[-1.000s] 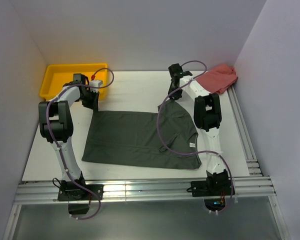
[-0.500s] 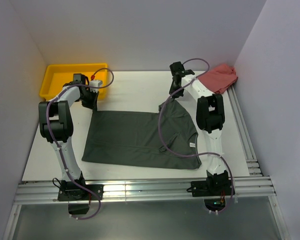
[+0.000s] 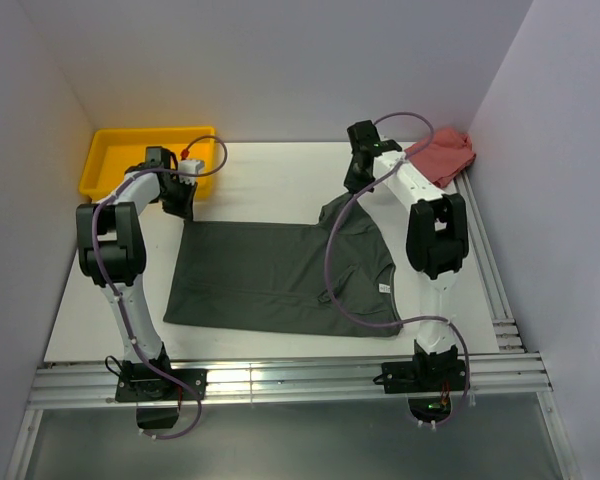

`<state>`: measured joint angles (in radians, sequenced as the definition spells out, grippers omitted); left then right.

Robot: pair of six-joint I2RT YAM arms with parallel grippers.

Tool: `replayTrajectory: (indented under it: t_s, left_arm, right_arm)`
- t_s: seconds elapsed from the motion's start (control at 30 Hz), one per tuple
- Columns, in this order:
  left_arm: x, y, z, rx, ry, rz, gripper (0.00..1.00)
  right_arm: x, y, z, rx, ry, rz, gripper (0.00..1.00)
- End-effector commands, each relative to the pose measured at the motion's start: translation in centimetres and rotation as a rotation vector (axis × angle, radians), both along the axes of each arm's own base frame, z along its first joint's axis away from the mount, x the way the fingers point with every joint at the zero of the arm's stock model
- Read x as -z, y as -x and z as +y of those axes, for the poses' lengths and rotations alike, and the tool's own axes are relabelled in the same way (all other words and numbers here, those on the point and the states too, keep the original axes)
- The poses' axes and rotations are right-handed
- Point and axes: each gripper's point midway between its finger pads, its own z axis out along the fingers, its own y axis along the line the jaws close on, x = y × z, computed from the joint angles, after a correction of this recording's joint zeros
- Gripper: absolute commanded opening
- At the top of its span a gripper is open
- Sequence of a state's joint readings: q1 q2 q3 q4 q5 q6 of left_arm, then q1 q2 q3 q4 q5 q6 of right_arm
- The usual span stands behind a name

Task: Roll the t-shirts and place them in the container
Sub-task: Fold the tshirt

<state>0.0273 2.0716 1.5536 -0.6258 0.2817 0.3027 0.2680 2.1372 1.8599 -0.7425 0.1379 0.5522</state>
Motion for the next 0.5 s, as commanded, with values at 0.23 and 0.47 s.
replayTrajectory:
  t_s: [0.23,0.47]
  left_arm:
    - [-4.3,0.3,0.0,0.027,-0.013,-0.095,0.0]
    - [-4.1,2.0,0.2,0.052,-0.029,-0.077,0.0]
  right_arm:
    - [-4.6,2.8,-0.9,0.032,-0.03,-0.108,0.0]
    - [-5.0,6.2,-1.8,0.056,-0.035,-0.112,0.0]
